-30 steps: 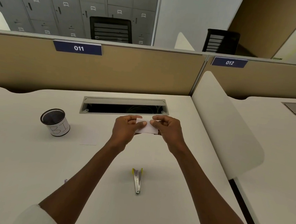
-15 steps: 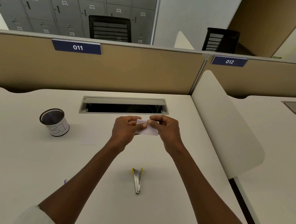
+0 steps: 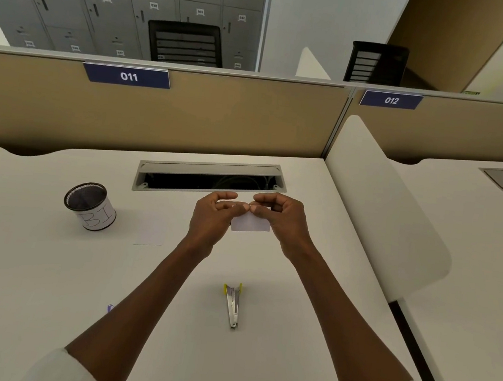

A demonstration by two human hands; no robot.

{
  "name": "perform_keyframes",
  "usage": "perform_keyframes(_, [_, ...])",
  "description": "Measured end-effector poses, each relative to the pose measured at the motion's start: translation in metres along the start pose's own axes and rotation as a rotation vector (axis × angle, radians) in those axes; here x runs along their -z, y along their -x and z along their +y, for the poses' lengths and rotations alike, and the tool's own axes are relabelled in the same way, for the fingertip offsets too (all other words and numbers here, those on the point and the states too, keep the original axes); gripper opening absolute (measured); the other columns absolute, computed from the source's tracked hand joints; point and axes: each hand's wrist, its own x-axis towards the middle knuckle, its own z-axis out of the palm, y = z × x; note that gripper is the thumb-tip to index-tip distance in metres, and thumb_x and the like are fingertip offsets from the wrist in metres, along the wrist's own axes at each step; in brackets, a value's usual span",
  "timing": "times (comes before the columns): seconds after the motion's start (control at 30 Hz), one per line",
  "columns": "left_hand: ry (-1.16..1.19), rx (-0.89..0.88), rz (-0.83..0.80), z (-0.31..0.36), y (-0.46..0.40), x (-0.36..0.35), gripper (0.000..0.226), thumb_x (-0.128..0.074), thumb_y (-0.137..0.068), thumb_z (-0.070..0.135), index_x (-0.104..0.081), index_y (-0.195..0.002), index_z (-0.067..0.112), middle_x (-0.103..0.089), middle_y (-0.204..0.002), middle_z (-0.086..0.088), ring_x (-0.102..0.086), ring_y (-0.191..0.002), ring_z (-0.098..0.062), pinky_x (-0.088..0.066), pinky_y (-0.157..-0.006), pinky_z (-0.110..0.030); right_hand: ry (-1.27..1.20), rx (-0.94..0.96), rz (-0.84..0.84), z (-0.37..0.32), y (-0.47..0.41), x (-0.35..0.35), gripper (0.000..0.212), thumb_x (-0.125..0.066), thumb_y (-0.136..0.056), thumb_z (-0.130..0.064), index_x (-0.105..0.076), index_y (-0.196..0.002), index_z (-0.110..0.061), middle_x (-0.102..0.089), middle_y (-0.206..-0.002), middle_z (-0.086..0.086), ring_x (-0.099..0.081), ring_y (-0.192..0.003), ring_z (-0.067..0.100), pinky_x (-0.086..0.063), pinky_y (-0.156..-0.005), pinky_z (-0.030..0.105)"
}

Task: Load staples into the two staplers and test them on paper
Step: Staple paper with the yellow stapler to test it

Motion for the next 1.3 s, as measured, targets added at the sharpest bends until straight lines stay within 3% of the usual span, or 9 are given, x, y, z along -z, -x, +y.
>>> perform_keyframes(0.1, [-0.028, -0.008, -0.018, -0.002, -0.001, 0.001, 0.04, -0.079, -0.08, 0.025, -0.056, -0.111, 0.021, -0.076, -0.085, 0.008, -0.071, -0.093, -0.018, -0.055, -0.09, -0.049, 0.016, -0.036, -0.02, -0.001, -0.003, 0.003, 0.024, -0.08, -0.077, -0.009, -0.072, -0.099, -0.011, -0.075, -0.089, 0.005, -0.071, -0.08, 0.014, -0.054, -0.067, 0.016])
perform_keyframes(0.2, [-0.043, -0.02, -0.016, -0.002, -0.002, 0.003, 0.046, -0.08, -0.078, 0.028, -0.05, -0.112, 0.023, -0.076, -0.082, 0.012, -0.07, -0.092, -0.013, -0.055, -0.089, -0.044, 0.053, -0.073, -0.038, -0.001, -0.007, 0.006, 0.023, -0.081, -0.075, -0.011, -0.072, -0.097, -0.012, -0.075, -0.088, 0.002, -0.07, -0.079, 0.013, -0.054, -0.065, 0.017])
perform_keyframes(0.3, [-0.059, -0.026, 0.02, -0.002, -0.003, 0.005, 0.051, -0.081, -0.078, 0.03, -0.048, -0.116, 0.02, -0.075, -0.095, 0.002, -0.069, -0.098, -0.019, -0.055, -0.086, -0.039, 0.0, -0.108, -0.032, -0.001, -0.011, 0.016, 0.022, -0.082, -0.072, -0.009, -0.074, -0.092, -0.01, -0.075, -0.086, 0.007, -0.071, -0.08, 0.019, -0.058, -0.071, 0.027])
perform_keyframes(0.53, [-0.111, -0.053, 0.07, 0.0, -0.008, 0.014, 0.053, -0.081, -0.078, 0.031, -0.049, -0.118, 0.016, -0.073, -0.099, -0.004, -0.066, -0.094, -0.018, -0.046, -0.065, -0.024, 0.01, -0.084, 0.083, 0.007, -0.018, 0.04, 0.018, -0.079, -0.077, -0.012, -0.074, -0.095, -0.011, -0.076, -0.091, 0.007, -0.071, -0.082, 0.019, -0.056, -0.07, 0.024])
perform_keyframes(0.73, [-0.139, -0.061, 0.022, -0.007, -0.009, 0.003, 0.051, -0.082, -0.075, 0.03, -0.049, -0.114, 0.021, -0.073, -0.087, 0.004, -0.067, -0.086, -0.009, -0.047, -0.063, -0.022, 0.287, 0.05, -0.145, 0.008, -0.015, 0.014, 0.03, -0.079, -0.079, -0.02, -0.073, -0.108, -0.015, -0.075, -0.099, 0.0, -0.07, -0.087, 0.007, -0.054, -0.074, 0.014])
perform_keyframes(0.87, [-0.137, -0.057, 0.005, -0.013, -0.011, 0.007, 0.05, -0.082, -0.076, 0.029, -0.05, -0.113, 0.02, -0.075, -0.085, 0.006, -0.069, -0.086, -0.01, -0.05, -0.068, -0.025, 0.321, 0.08, -0.119, 0.011, -0.015, 0.009, 0.021, -0.08, -0.078, -0.012, -0.077, -0.098, -0.009, -0.076, -0.09, 0.004, -0.07, -0.079, 0.006, -0.054, -0.072, 0.015])
perform_keyframes(1.0, [-0.146, -0.068, -0.017, -0.016, -0.012, 0.011, 0.053, -0.082, -0.076, 0.03, -0.049, -0.116, 0.022, -0.074, -0.072, 0.015, -0.07, -0.076, 0.0, -0.047, -0.061, -0.015, 0.344, 0.077, -0.115, 0.009, -0.017, 0.007, 0.018, -0.081, -0.076, -0.012, -0.078, -0.094, -0.009, -0.076, -0.089, 0.004, -0.067, -0.075, 0.002, -0.051, -0.065, 0.01])
perform_keyframes(1.17, [-0.011, -0.038, 0.067, -0.012, -0.021, 0.029, 0.06, -0.084, -0.073, 0.023, -0.049, -0.121, 0.015, -0.075, -0.078, 0.008, -0.073, -0.075, -0.006, -0.052, -0.062, -0.014, 0.296, 0.014, -0.035, 0.007, -0.022, 0.019, 0.017, -0.08, -0.076, -0.005, -0.077, -0.093, -0.006, -0.075, -0.09, 0.008, -0.069, -0.081, 0.015, -0.053, -0.073, 0.021])
perform_keyframes(1.3, [0.064, 0.002, 0.111, -0.014, -0.024, 0.04, 0.065, -0.084, -0.074, 0.022, -0.048, -0.127, 0.014, -0.075, -0.082, 0.008, -0.073, -0.079, -0.008, -0.054, -0.067, -0.018, 0.139, -0.052, 0.078, 0.012, -0.021, 0.028, 0.021, -0.074, -0.08, 0.0, -0.074, -0.101, -0.003, -0.073, -0.092, 0.012, -0.066, -0.079, 0.018, -0.052, -0.067, 0.022])
